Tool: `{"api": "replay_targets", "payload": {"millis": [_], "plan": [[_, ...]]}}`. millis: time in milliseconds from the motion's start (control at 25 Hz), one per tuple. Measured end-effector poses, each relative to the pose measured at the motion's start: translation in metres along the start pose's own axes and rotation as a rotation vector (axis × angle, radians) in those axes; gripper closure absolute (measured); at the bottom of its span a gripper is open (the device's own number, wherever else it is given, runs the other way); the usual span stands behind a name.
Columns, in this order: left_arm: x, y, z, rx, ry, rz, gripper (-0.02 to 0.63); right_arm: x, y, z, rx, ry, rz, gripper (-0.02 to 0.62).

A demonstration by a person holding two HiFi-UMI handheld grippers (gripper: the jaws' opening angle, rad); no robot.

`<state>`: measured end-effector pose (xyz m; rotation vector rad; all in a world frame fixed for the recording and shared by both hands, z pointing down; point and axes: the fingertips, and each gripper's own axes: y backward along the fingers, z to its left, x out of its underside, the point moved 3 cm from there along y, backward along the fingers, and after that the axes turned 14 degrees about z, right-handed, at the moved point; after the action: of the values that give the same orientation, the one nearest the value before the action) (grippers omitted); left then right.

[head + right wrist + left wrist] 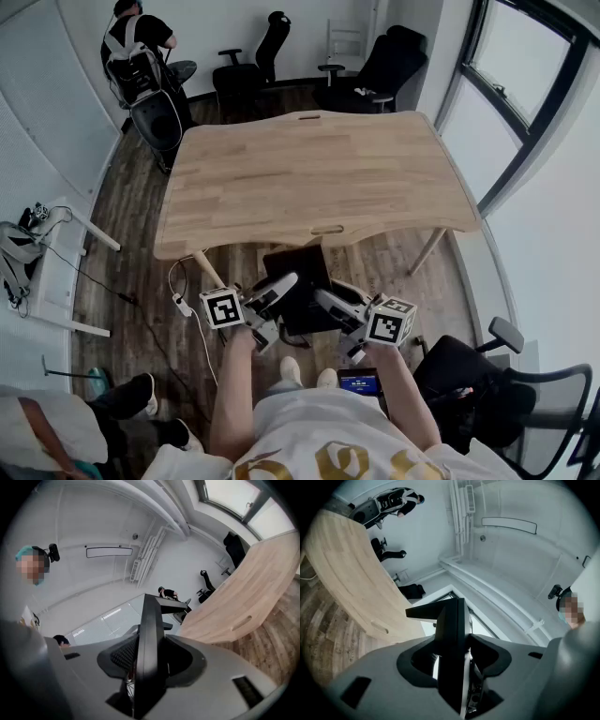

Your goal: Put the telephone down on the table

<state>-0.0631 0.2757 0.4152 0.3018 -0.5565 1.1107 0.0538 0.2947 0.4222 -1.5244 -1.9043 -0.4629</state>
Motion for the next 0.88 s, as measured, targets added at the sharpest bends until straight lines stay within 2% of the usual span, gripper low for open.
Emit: {"api": "replay_targets", "payload": {"millis": [120, 880], "plan": [[0.000, -0.003, -0.008, 0.032, 0.025, -0.008, 0.407, 0.000, 0.000, 0.001, -0.010, -0.006, 0.004, 0.422], [0.015, -0.009, -0.022, 0.035, 0.022, -0.008, 0.407, 0.007, 0.016, 0.009, -0.017, 0.016, 0.029, 0.425]]}}
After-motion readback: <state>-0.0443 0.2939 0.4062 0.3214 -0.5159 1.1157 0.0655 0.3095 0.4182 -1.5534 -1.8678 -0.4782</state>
